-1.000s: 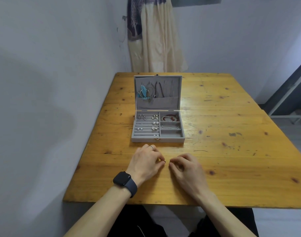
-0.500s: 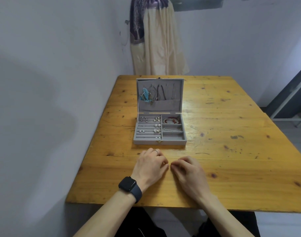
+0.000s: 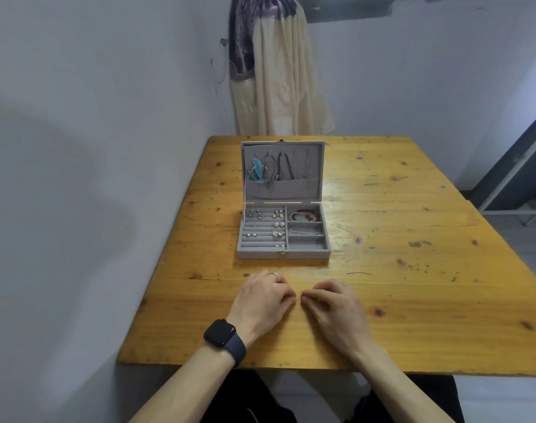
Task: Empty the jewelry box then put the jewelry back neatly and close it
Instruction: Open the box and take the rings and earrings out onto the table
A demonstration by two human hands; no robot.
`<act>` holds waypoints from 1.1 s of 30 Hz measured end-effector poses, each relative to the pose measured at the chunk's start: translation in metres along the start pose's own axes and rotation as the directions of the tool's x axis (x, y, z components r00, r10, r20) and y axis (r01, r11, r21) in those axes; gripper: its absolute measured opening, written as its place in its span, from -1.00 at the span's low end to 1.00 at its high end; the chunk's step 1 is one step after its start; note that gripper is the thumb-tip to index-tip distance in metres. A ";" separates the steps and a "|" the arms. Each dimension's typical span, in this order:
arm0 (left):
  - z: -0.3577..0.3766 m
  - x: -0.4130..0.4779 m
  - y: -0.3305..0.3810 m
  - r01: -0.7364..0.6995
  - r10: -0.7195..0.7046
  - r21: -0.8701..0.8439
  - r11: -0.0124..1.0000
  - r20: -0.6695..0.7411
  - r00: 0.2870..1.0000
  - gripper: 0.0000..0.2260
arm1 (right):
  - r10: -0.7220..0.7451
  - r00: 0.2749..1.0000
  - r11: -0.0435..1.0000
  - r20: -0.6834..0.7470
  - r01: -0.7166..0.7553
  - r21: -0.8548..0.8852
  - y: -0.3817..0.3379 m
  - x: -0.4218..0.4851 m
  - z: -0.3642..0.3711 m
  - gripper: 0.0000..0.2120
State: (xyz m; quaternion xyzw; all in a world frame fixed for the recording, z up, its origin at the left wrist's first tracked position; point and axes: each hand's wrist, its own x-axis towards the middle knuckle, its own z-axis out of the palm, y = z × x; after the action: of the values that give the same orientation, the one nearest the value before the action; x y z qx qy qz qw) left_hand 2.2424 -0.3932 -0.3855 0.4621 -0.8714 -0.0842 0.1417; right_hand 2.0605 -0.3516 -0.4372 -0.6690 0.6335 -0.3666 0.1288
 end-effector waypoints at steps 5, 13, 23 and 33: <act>-0.001 -0.001 0.001 -0.001 0.000 0.020 1.000 0.012 1.000 -0.77 | 0.013 1.000 0.999 0.001 -0.013 0.040 0.000 0.000 -0.001 -0.88; -0.019 0.005 -0.020 0.067 -0.072 -0.063 0.996 -0.086 0.994 -0.80 | 0.126 0.992 0.965 0.030 -0.129 0.227 -0.011 0.007 -0.021 -0.85; -0.038 0.076 -0.064 0.260 -0.265 -0.085 0.962 -0.062 0.962 -0.84 | 0.026 0.990 1.000 0.136 -0.026 -0.006 -0.033 0.112 -0.016 -0.86; -0.016 0.072 -0.080 0.225 -0.240 -0.125 0.966 -0.120 0.963 -0.78 | -0.212 0.918 0.882 0.334 0.327 -0.339 -0.031 0.120 0.004 -0.68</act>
State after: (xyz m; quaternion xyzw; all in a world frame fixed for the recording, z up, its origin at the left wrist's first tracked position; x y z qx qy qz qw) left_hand 2.2717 -0.4976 -0.3809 0.5573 -0.7935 -0.1171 0.2144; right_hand 2.0779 -0.4602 -0.3808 -0.8095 0.5674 -0.1473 0.0318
